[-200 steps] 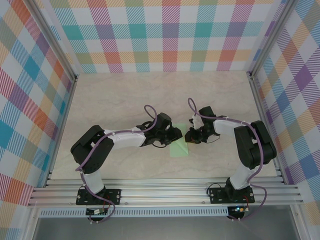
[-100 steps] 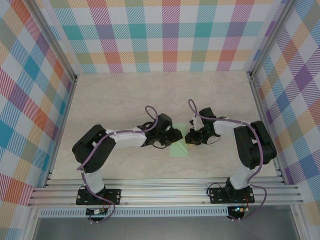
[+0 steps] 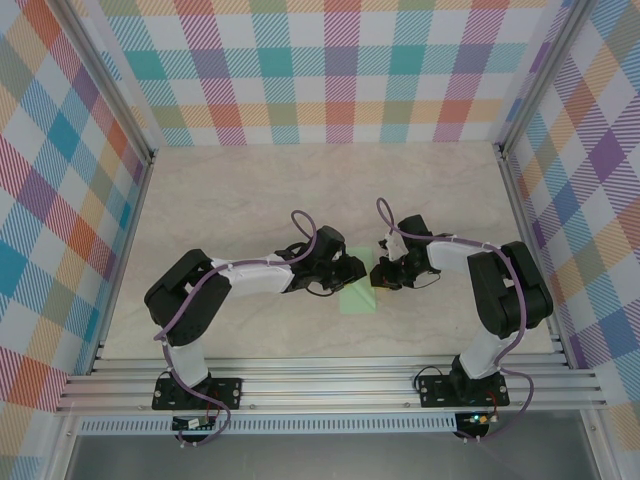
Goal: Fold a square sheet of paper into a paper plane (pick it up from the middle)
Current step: Fold the triangle a second time at the center of the table.
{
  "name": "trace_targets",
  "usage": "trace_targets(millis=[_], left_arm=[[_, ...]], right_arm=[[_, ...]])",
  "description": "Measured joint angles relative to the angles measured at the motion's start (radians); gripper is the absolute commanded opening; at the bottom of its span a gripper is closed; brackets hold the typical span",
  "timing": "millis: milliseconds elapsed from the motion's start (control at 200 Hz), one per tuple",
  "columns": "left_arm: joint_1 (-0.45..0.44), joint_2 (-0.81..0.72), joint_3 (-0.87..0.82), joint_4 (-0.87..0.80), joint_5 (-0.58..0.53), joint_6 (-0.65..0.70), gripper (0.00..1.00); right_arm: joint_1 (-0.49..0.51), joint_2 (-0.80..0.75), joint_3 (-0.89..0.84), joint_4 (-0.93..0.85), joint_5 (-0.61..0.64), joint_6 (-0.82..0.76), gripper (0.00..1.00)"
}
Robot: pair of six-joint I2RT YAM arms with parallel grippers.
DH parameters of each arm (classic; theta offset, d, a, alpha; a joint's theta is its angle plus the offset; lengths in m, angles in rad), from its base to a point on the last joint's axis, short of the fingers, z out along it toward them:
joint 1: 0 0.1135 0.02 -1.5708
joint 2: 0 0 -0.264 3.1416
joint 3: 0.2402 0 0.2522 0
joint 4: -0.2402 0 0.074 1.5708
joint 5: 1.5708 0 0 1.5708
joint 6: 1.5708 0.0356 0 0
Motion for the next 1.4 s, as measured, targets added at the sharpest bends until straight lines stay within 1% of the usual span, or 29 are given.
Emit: trace_targets(millis=[950,1170,1400], left_arm=[[0.000,0.000,0.000,0.000,-0.003,0.004,0.35],[0.000,0.000,0.000,0.000,-0.003,0.004,0.33],[0.000,0.034,0.014,0.003,-0.003,0.003,0.32]], right_arm=[[0.000,0.020,0.014,0.000,-0.007,-0.022,0.12],[0.000,0.022,0.021,0.000,-0.006,-0.022,0.13],[0.000,0.029,0.022,0.000,-0.003,-0.022,0.13]])
